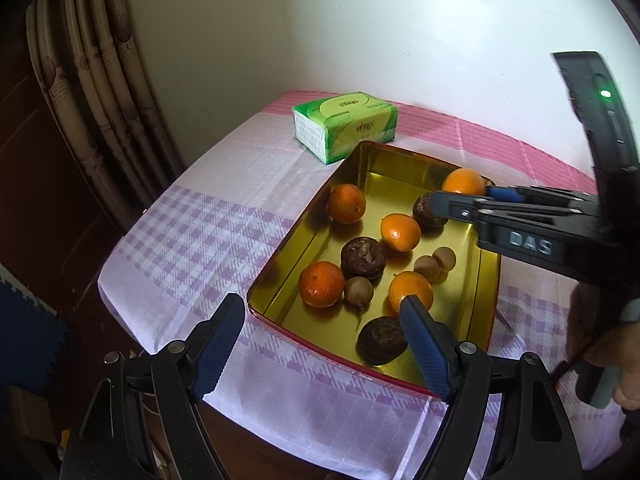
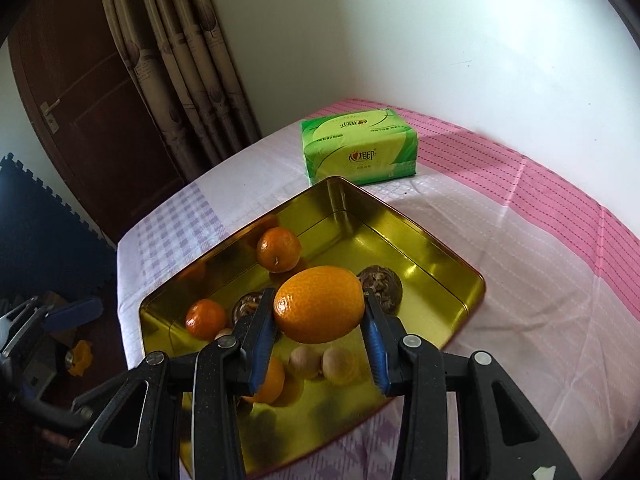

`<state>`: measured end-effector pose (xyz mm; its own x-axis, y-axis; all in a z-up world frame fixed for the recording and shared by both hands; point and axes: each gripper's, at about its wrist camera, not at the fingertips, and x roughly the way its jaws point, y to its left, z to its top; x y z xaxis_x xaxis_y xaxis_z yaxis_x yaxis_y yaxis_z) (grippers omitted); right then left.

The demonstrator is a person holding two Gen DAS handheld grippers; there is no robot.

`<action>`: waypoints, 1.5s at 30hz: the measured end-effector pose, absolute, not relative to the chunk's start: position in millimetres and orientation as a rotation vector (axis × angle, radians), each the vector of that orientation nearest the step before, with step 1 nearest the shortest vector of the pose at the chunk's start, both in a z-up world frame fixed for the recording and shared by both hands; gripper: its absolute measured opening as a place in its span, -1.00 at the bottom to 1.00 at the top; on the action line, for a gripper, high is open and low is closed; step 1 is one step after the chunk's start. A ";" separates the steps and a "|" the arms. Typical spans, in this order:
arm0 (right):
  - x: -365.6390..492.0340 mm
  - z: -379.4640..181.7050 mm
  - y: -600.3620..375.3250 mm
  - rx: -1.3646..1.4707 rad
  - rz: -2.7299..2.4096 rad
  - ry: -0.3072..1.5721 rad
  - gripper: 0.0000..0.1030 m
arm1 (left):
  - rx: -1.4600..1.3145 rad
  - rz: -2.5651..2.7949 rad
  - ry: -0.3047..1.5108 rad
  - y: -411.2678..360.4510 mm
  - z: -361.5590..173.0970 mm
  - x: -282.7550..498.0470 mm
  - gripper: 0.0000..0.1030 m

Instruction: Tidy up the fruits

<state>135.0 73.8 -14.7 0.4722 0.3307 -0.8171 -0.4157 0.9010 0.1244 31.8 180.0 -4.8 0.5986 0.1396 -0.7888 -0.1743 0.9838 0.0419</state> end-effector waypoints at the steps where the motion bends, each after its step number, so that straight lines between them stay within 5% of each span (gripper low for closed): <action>1: 139.6 -17.9 75.6 -0.098 0.455 0.987 -0.27 | -0.044 0.184 0.913 180.8 -5.0 32.0 0.56; 30: 175.6 -30.4 87.3 -0.048 0.423 0.983 -0.21 | -0.027 0.203 0.936 186.6 -14.5 37.0 0.62; 33: 159.2 -15.2 86.5 -0.066 0.424 0.926 -0.07 | -0.025 0.205 0.932 186.3 -13.7 36.5 0.62; 37: 122.3 4.3 81.1 -0.104 0.389 0.834 0.42 | -0.028 0.209 0.917 186.8 -10.6 34.5 0.62; 45: 38.6 35.8 60.8 -0.159 0.244 0.660 0.83 | -0.032 0.228 0.825 186.0 9.6 22.3 0.62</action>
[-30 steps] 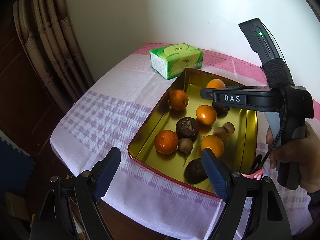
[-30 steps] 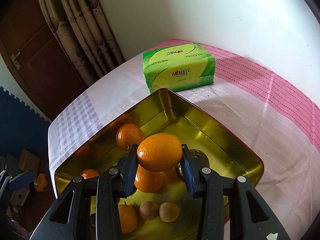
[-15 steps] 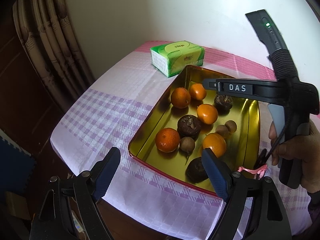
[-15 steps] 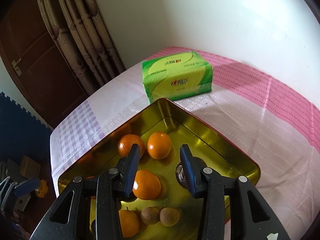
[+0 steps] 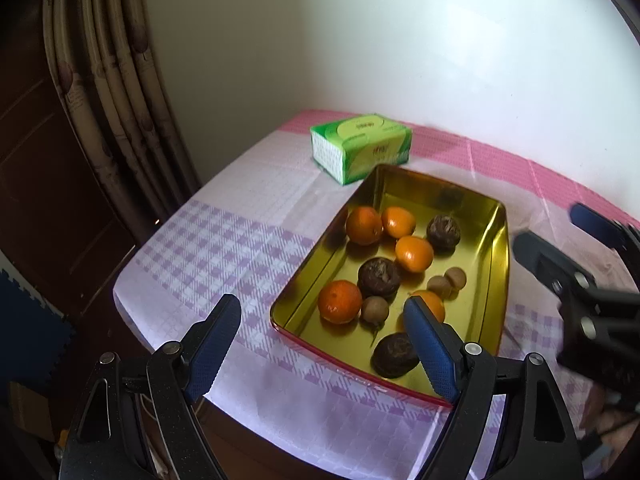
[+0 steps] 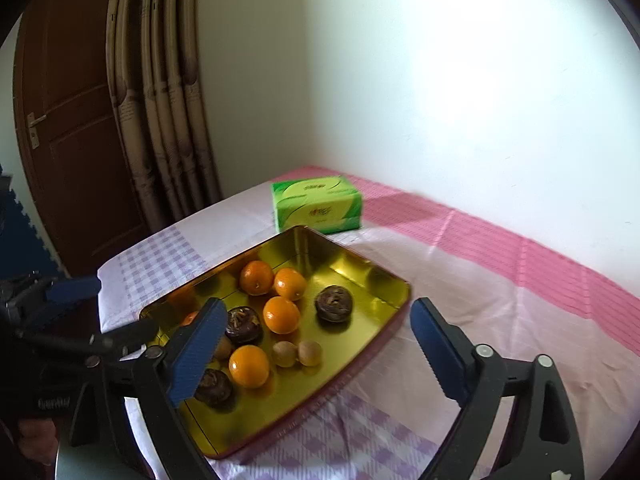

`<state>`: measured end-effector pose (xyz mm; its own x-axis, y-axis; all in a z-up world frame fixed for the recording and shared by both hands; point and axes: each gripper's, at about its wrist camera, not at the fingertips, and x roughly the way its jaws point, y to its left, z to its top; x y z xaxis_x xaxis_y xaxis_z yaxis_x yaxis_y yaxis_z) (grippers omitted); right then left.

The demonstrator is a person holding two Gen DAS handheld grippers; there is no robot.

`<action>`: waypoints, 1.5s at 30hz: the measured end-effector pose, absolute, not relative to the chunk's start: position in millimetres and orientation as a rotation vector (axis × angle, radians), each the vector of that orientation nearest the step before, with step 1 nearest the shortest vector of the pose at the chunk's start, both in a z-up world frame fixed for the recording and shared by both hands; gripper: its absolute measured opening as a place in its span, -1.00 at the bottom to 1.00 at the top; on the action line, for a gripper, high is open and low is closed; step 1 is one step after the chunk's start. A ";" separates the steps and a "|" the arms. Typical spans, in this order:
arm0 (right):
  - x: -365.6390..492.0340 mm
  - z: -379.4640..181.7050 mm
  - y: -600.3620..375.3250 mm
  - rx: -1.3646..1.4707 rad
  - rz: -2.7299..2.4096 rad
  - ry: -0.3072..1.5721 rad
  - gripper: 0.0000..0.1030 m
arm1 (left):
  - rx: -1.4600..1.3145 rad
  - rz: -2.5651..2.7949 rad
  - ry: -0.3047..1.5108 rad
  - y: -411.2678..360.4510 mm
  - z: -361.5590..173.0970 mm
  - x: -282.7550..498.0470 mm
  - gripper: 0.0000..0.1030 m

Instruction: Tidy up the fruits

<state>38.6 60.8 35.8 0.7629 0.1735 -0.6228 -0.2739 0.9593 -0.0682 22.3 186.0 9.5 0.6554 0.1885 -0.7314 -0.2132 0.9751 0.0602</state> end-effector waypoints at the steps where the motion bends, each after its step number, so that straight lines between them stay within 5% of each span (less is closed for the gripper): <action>1: 33.0 40.3 59.6 -0.165 0.228 0.641 0.87 | -0.024 0.231 0.810 184.6 12.9 20.2 0.62; 8: -11.2 77.1 59.4 -0.250 0.113 0.492 0.99 | 0.017 0.251 0.679 175.4 41.7 0.1 0.63; 13: -31.2 98.9 55.9 -0.247 0.065 0.432 0.99 | -0.016 0.265 0.605 176.6 68.0 -17.7 0.88; 20: -57.1 123.8 61.4 -0.255 0.064 0.380 0.99 | 0.007 0.253 0.475 171.1 106.5 -48.4 0.99; 45: -94.4 160.5 66.9 -0.242 0.038 0.296 0.99 | -0.017 0.167 0.360 158.1 155.3 -87.4 0.99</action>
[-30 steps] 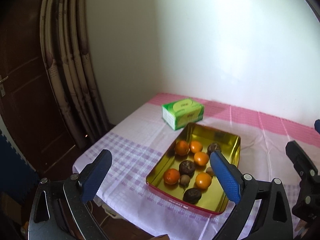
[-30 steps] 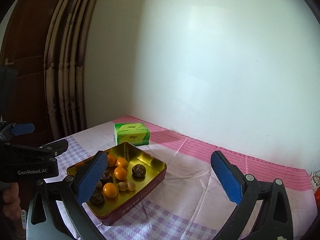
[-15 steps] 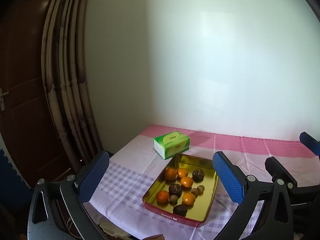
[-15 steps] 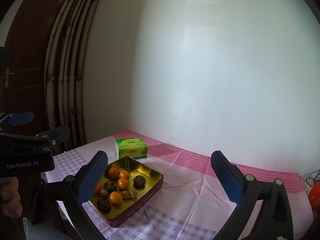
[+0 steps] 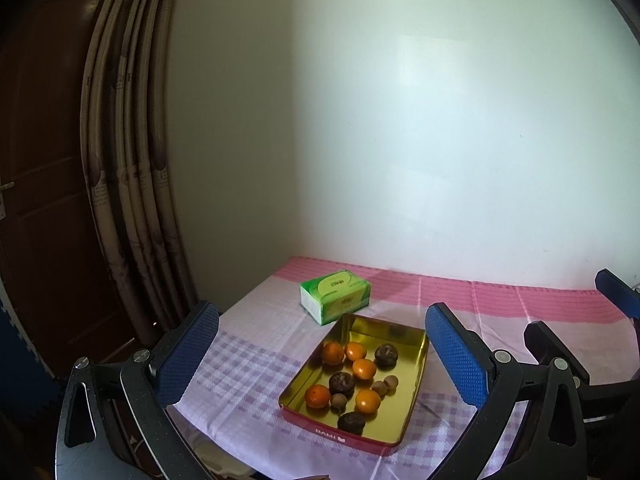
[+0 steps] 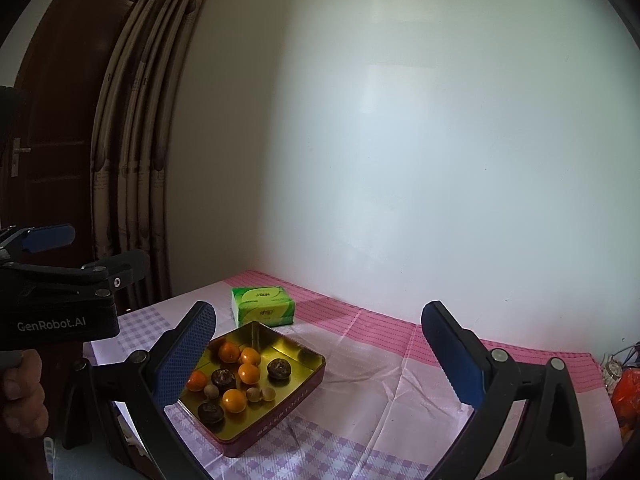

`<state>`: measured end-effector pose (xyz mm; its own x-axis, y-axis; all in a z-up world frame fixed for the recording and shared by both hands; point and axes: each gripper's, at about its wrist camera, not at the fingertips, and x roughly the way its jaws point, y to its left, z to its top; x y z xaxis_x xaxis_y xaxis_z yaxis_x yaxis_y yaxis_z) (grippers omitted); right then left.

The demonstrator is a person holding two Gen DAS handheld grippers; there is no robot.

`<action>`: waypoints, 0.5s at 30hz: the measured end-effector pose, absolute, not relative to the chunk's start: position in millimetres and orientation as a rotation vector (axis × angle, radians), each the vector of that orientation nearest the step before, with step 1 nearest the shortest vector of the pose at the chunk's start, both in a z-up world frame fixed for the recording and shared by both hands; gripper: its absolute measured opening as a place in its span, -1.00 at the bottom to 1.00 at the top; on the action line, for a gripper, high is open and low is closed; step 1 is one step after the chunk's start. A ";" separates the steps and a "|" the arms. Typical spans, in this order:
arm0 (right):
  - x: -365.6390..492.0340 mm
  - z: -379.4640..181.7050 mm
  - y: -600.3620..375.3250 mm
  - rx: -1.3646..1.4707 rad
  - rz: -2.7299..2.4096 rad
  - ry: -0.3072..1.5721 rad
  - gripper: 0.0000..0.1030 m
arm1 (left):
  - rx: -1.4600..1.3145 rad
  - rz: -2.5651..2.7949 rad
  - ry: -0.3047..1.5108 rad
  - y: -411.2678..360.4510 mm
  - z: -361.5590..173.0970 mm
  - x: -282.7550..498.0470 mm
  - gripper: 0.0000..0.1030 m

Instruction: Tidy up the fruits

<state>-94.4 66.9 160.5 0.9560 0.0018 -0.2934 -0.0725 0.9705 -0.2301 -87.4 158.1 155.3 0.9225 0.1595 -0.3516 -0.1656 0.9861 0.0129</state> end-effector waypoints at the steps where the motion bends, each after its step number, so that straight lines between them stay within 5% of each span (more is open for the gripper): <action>1: -94.2 160.2 66.8 -0.242 0.039 0.297 0.99 | -0.017 0.165 0.361 157.5 154.8 -87.1 0.99; 15: -88.9 149.5 61.1 -0.223 0.028 0.341 0.99 | -0.020 0.120 0.417 152.4 143.7 -78.4 0.99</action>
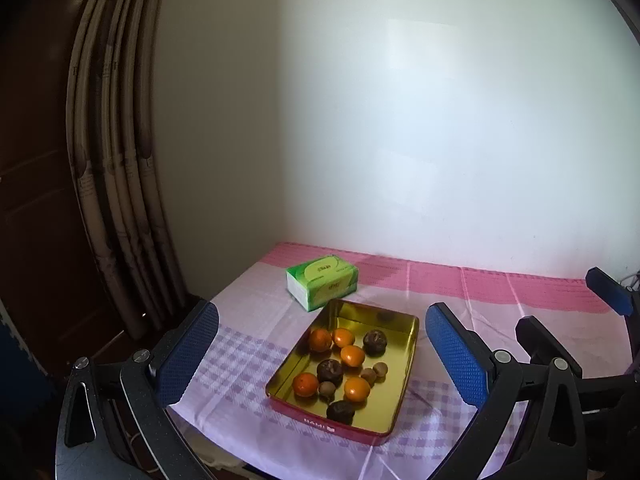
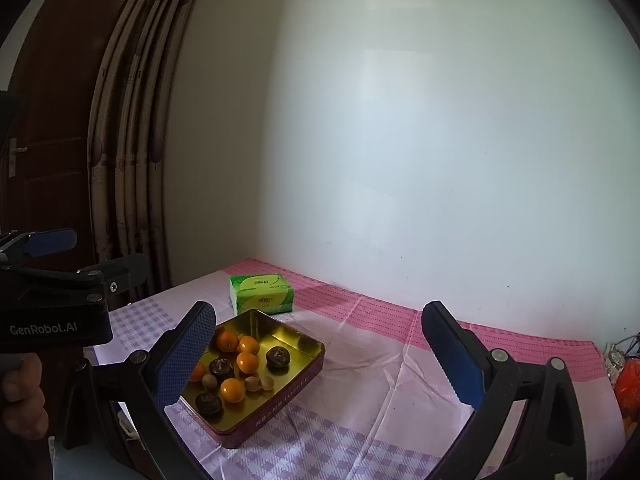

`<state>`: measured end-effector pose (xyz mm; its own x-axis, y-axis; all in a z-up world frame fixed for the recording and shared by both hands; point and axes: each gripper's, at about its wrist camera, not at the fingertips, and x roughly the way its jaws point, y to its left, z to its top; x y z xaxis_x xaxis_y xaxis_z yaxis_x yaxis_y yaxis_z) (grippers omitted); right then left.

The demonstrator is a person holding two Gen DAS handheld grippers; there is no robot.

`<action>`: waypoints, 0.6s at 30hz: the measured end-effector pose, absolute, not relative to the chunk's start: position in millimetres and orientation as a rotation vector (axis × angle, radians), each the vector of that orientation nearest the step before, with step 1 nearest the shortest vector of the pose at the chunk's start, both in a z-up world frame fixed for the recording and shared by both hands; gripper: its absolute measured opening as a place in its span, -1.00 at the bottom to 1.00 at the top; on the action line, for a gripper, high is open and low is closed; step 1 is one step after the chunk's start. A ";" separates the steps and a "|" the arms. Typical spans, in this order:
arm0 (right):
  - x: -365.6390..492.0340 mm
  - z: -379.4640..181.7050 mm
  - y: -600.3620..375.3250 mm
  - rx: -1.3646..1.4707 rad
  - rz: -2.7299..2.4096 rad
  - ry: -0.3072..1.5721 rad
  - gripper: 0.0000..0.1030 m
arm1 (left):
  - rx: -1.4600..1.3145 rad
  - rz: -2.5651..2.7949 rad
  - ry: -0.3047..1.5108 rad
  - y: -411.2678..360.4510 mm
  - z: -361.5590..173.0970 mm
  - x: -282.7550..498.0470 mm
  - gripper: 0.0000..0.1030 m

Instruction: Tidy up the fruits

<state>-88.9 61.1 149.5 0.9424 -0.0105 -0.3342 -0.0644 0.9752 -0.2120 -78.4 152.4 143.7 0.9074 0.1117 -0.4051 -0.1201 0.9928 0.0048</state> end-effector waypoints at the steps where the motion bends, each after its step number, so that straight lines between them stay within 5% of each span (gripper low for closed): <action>1: -88.9 149.0 60.7 -0.221 0.027 0.343 0.99 | -0.019 0.120 0.419 151.9 142.8 -77.7 0.99; 18: -85.8 144.7 62.3 -0.229 0.026 0.362 0.99 | -0.037 0.138 0.452 156.8 131.6 -69.1 0.99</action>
<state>-85.8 62.3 144.7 0.9352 -0.0159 -0.3538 -0.0658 0.9738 -0.2176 -69.1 156.8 131.6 0.8904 0.1251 -0.4377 -0.1417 0.9899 -0.0053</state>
